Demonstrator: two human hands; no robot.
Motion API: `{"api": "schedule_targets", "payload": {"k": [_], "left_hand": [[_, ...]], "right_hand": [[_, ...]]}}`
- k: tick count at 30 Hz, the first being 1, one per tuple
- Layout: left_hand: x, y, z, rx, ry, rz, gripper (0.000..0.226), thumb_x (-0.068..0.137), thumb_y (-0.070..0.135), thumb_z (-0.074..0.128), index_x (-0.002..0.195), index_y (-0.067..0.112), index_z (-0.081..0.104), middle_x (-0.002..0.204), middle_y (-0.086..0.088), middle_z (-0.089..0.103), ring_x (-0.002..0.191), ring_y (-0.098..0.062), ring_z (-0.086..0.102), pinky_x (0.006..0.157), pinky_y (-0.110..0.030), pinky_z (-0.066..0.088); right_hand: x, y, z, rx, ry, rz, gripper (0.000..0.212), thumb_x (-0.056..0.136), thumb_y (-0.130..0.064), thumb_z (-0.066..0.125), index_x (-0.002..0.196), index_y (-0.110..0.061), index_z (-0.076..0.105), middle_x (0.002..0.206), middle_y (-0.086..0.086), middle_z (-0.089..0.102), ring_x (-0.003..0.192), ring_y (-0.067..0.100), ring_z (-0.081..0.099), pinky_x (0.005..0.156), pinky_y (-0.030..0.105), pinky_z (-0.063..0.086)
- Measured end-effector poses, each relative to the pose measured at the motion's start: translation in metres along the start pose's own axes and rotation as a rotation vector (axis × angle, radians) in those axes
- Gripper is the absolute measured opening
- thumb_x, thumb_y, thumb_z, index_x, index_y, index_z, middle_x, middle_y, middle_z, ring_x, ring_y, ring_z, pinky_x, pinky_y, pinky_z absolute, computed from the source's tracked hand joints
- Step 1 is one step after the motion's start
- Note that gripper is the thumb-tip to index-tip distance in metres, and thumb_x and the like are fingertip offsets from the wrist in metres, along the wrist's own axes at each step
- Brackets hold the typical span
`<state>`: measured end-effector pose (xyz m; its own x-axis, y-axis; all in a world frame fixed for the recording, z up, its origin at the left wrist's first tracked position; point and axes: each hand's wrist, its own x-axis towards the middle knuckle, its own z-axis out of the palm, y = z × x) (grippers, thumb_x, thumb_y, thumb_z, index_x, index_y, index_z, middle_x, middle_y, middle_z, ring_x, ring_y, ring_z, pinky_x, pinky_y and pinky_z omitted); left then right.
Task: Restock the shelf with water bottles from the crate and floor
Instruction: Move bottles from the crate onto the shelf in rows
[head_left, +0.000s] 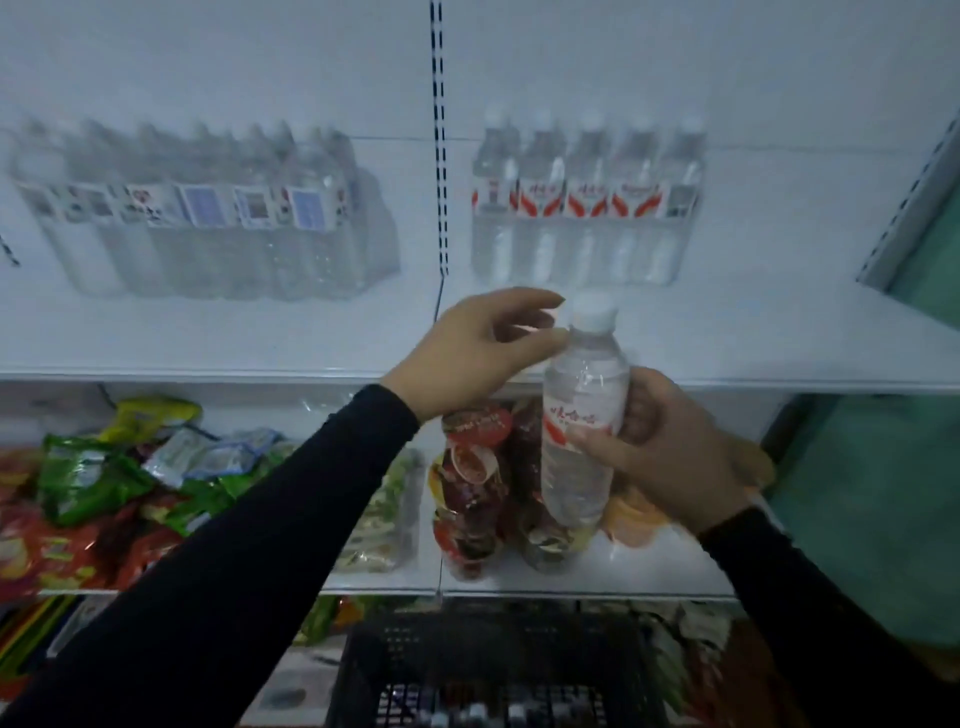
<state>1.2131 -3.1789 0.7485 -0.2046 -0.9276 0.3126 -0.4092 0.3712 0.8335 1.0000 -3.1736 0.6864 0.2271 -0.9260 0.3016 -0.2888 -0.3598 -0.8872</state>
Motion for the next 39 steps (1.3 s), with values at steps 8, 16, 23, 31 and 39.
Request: {"api": "schedule_targets", "payload": {"k": [8,16,23,31,39], "left_hand": [[0.054,-0.036,-0.028,0.558,0.054,-0.235,0.053,0.094,0.050,0.052,0.137,0.020,0.051,0.136,-0.004,0.056,0.123,-0.020,0.052,0.099,-0.029,0.038],[0.093,-0.065,0.028,0.879,-0.134,-0.275,0.071,0.089,0.071,0.030,0.140,0.023,0.044,0.144,-0.014,0.043,0.131,-0.032,0.038,0.109,-0.043,0.031],[0.101,-0.077,0.033,0.952,-0.120,-0.208,0.070,0.088,0.072,0.022,0.135,0.025,0.042,0.140,-0.011,0.042,0.129,-0.030,0.035,0.106,-0.043,0.028],[0.100,-0.078,0.030,0.920,-0.122,-0.179,0.064,0.087,0.071,0.026,0.125,0.024,0.048,0.127,-0.007,0.047,0.123,-0.028,0.039,0.104,-0.042,0.032],[0.100,-0.075,0.032,0.907,-0.091,-0.168,0.060,0.088,0.069,0.030,0.125,0.025,0.049,0.128,-0.006,0.048,0.124,-0.026,0.039,0.104,-0.040,0.033]], "right_hand": [[0.050,-0.056,-0.049,-0.119,0.297,-0.156,0.043,0.068,-0.042,0.085,0.103,-0.033,0.062,0.098,-0.018,0.069,0.085,-0.005,0.067,0.072,0.009,0.052],[0.106,-0.038,-0.092,-0.206,0.523,-0.060,0.050,0.073,-0.049,0.082,0.110,-0.027,0.057,0.091,-0.021,0.060,0.080,-0.008,0.058,0.065,0.010,0.040],[0.144,-0.003,-0.115,-0.265,0.661,-0.009,0.048,0.075,-0.048,0.080,0.107,-0.023,0.055,0.097,-0.005,0.063,0.087,0.016,0.062,0.078,0.030,0.052],[0.135,0.027,-0.107,-0.243,0.593,0.001,0.061,0.083,-0.040,0.076,0.133,-0.018,0.046,0.122,0.000,0.059,0.105,0.018,0.056,0.088,0.031,0.046],[0.131,0.048,-0.111,-0.300,0.478,0.113,0.071,0.084,-0.029,0.076,0.142,-0.016,0.037,0.137,0.005,0.054,0.121,0.027,0.054,0.094,0.032,0.043]]}}
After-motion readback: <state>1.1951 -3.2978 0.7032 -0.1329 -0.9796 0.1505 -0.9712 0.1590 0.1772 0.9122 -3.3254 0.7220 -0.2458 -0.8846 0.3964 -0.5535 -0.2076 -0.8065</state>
